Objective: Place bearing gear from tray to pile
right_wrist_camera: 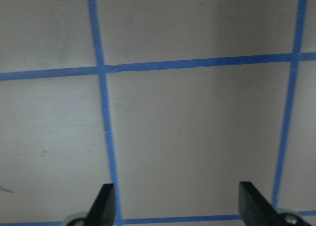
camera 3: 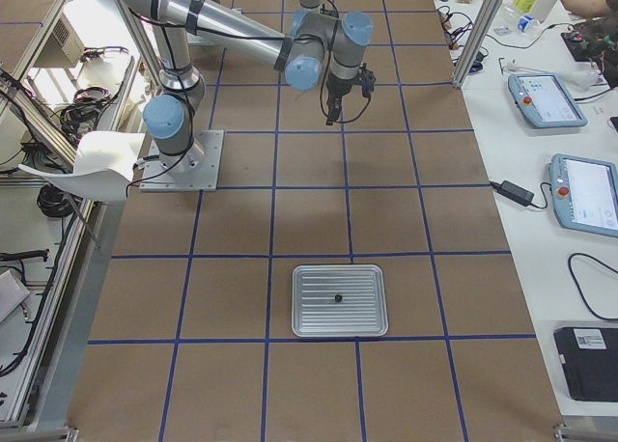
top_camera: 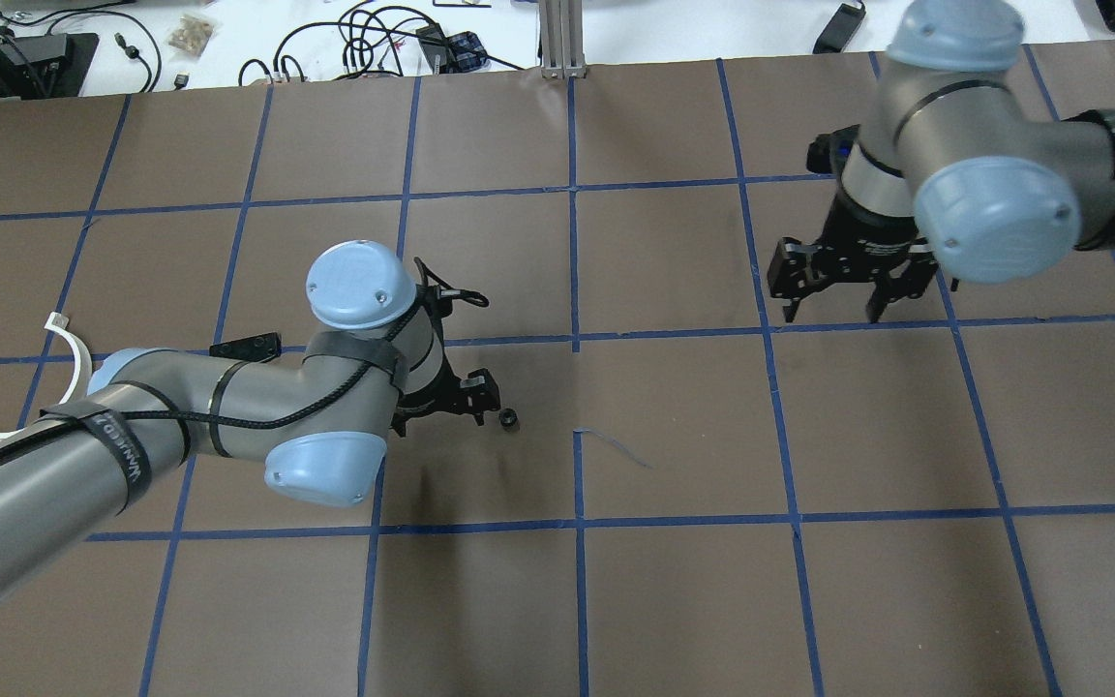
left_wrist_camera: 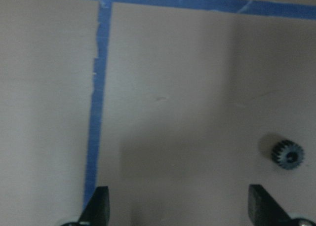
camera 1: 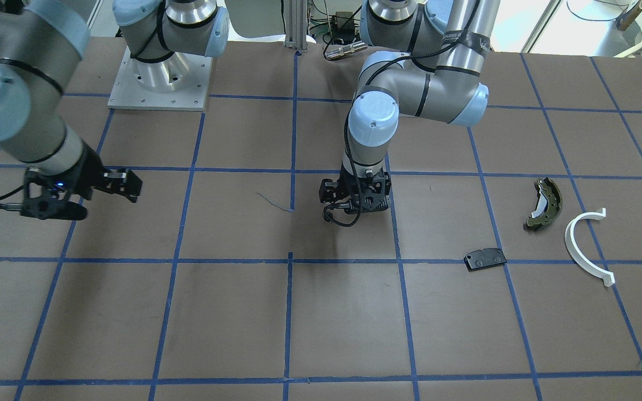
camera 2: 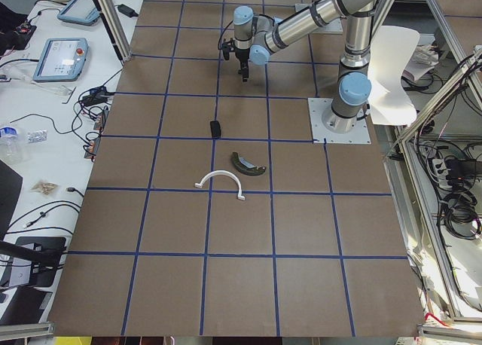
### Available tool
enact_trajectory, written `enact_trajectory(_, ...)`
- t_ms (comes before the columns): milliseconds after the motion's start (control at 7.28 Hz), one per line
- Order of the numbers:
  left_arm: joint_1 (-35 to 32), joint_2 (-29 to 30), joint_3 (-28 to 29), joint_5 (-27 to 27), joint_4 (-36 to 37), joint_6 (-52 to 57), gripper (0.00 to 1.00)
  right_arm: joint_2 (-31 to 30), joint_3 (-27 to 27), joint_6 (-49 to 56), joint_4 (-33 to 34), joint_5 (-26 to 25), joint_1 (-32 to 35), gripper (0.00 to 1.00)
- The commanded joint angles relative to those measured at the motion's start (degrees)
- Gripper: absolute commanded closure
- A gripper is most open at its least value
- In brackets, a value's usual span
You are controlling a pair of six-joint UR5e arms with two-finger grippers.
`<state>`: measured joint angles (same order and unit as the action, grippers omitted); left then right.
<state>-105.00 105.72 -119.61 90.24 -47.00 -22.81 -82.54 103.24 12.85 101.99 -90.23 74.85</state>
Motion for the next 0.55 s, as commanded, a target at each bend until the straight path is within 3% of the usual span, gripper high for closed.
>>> enact_trajectory(0,-2.05,2.99,0.95,0.02,1.64,-0.67,0.00,0.97,-0.58,21.61,0.75,-0.13,-14.76,0.11)
enact_trajectory(412,-2.05,4.31,1.30,0.20,2.17,1.98,0.04,4.13,-1.36,37.29,9.24,-4.67,-24.20,0.12)
